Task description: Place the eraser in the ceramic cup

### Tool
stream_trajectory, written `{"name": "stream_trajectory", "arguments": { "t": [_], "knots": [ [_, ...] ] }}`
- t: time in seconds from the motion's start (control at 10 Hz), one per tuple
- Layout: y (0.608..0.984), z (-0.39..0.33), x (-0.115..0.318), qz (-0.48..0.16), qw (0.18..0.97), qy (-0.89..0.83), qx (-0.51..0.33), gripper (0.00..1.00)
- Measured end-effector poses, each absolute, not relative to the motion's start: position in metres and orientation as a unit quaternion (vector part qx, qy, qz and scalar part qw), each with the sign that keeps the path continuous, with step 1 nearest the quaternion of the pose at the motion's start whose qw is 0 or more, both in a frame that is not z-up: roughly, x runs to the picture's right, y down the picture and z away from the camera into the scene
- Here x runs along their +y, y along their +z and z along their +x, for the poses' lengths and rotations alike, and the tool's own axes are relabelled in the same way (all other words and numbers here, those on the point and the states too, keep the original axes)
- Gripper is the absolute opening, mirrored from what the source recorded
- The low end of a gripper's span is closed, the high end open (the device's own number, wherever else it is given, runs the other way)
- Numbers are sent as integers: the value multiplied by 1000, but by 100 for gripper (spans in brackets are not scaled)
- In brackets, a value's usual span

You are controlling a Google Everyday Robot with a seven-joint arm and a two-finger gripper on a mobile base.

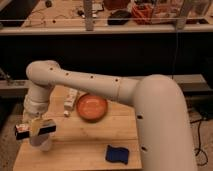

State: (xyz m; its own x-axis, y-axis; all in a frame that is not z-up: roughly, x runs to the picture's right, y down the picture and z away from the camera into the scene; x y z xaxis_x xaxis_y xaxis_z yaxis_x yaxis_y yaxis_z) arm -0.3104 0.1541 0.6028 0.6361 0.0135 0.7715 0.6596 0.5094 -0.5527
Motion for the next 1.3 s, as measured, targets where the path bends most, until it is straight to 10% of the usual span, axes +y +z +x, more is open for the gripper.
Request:
{"name": "stream_trajectory", "arguments": {
  "t": [1.3],
  "knots": [
    [613,-317,159,-451,792,-239,-335,0]
  ]
}}
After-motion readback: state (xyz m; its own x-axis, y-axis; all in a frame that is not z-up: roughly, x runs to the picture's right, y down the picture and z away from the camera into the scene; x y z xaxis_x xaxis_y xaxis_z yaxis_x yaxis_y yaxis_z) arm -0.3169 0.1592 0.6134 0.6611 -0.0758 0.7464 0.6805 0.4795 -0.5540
